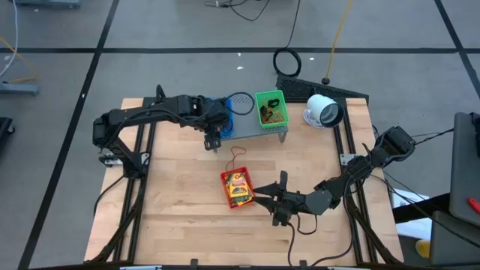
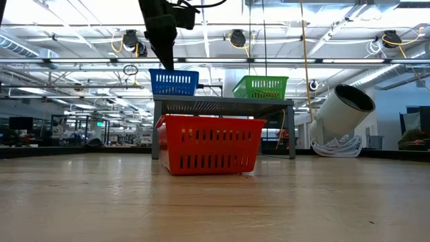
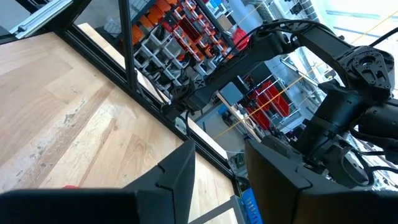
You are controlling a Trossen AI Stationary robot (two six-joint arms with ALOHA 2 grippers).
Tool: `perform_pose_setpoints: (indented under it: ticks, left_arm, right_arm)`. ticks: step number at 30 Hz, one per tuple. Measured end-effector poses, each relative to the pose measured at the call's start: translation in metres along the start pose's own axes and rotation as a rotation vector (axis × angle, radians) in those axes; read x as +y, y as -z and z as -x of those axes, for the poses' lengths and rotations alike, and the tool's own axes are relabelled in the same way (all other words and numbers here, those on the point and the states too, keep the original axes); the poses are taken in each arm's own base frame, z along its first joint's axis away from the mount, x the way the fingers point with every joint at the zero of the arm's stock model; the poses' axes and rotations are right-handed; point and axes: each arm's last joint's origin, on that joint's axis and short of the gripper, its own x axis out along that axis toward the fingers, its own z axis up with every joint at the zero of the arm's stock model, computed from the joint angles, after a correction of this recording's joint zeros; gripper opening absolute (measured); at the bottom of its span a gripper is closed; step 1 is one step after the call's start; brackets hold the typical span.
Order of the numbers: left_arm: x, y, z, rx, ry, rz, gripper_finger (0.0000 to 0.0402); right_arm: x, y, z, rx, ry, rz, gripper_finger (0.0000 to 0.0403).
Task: Pick & Place Office Desk Supplies
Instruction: Put the red bin on the shelf
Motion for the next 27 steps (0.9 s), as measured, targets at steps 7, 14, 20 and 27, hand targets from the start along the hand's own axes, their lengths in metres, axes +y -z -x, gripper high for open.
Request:
perform_pose_setpoints:
  ticks: [7,14,20,27]
  left_arm:
    - [-0.001,0.000,0.000,-0.002,0.016,0.015,0.0263]
    - [-0.001,-0.004,0.000,-0.044,0.039,0.046,0.0262]
    - [-0.002,-0.009,0.001,-0.097,0.057,0.057,0.0262]
    - [0.000,-0.012,0.006,-0.116,0.057,0.061,0.0258]
  right_arm:
    - [0.000,0.000,0.000,0.000,0.000,0.001,0.0130]
    - [0.000,0.000,0.000,0.000,0.000,0.001,0.0130]
    - [0.000,0.000,0.000,0.000,0.000,0.000,0.0130]
    - [0.000,0.000,0.000,0.001,0.001,0.001,0.0130]
